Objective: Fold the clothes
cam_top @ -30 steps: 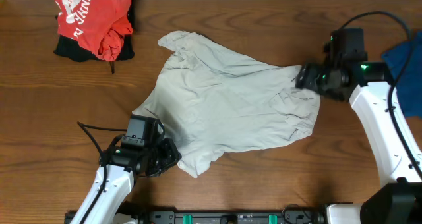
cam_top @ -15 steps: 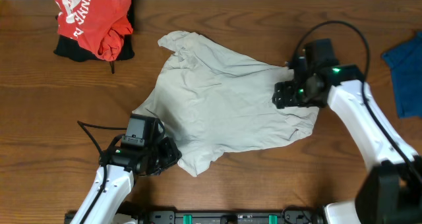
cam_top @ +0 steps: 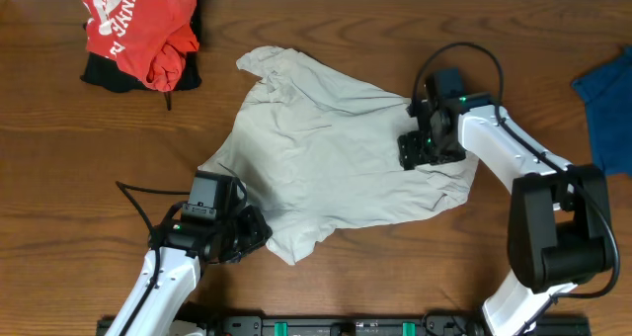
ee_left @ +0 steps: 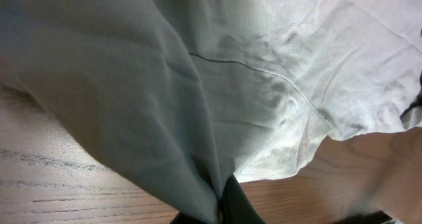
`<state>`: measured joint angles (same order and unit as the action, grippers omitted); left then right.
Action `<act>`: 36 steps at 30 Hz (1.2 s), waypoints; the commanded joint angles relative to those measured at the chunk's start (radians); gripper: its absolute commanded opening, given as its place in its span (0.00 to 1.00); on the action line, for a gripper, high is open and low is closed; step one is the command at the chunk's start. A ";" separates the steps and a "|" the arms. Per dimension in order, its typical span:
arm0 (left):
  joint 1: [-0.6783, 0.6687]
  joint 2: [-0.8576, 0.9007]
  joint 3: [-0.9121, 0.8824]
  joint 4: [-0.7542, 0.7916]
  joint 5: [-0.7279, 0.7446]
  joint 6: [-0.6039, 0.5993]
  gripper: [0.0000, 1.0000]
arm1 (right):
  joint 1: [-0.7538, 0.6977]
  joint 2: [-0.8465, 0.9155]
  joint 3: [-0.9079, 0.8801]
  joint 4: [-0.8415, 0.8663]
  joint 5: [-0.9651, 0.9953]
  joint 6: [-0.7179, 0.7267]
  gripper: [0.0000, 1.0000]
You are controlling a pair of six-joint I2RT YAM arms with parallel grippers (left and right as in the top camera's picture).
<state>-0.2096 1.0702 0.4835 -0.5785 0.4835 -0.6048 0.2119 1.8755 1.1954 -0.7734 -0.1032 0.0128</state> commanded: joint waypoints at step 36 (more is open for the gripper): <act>0.001 -0.006 0.020 0.001 -0.005 0.010 0.06 | 0.025 0.025 -0.022 0.027 -0.002 -0.036 0.49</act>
<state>-0.2096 1.0702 0.4835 -0.5785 0.4835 -0.6048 0.2241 1.8915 1.1839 -0.7464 -0.1001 -0.0128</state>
